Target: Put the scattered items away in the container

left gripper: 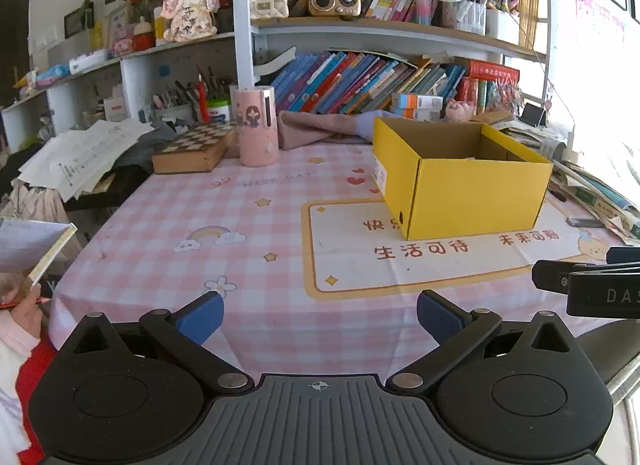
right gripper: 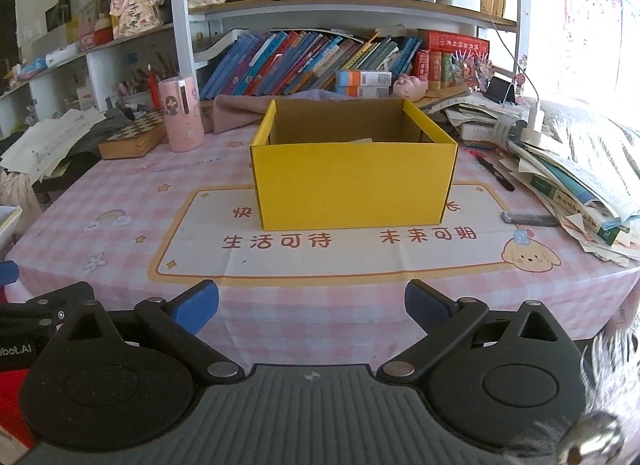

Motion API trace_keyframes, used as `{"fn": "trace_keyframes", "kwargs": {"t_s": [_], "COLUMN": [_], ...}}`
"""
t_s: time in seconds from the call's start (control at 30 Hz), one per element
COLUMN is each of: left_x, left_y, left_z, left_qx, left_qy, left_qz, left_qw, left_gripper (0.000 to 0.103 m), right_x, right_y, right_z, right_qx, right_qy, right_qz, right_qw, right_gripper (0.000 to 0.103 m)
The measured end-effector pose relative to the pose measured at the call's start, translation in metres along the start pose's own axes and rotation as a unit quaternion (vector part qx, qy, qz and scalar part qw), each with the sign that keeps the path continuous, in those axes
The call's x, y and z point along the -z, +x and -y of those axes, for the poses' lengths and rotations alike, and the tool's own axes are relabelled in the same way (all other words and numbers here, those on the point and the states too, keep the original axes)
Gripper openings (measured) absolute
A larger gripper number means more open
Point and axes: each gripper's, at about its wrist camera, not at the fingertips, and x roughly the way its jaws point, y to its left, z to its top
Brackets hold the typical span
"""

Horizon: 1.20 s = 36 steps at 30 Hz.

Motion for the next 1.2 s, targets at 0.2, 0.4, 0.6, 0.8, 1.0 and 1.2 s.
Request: {"fn": "trace_keyframes", "kwargs": {"t_s": [0.2,0.4,0.6,0.8,1.0,1.2], "left_x": [-0.001,-0.002,0.0,0.002,0.005,0.006], "left_y": [-0.001,0.0,0.001,0.006,0.006,0.005], "left_z": [0.002,0.003,0.004,0.003,0.007,0.009], "left_qx": [-0.006,-0.004,0.0,0.007,0.007,0.007], "left_qy": [0.003,0.003,0.001,-0.005,0.013,0.024], "left_qz": [-0.002,-0.006,-0.011,-0.023,-0.019,-0.016], "left_qw": [1.0,1.0,0.9999,0.9997,0.9997,0.9996], "left_gripper": [0.103,0.103,0.103,0.103,0.103,0.103], "right_x": [-0.001,-0.001,0.0,0.001,0.0,0.0], "right_y": [-0.002,-0.003,-0.003,0.002,0.005,0.008], "right_z": [0.001,0.001,0.002,0.002,0.001,0.0], "right_qx": [-0.001,-0.001,-0.002,-0.003,-0.004,-0.003], "right_qy": [0.001,0.001,0.002,0.0,0.0,0.0], "right_qz": [0.002,0.002,-0.001,-0.009,-0.012,-0.013], "right_qw": [1.0,1.0,1.0,1.0,1.0,1.0], "right_gripper": [0.101,0.101,0.101,0.102,0.102,0.102]}}
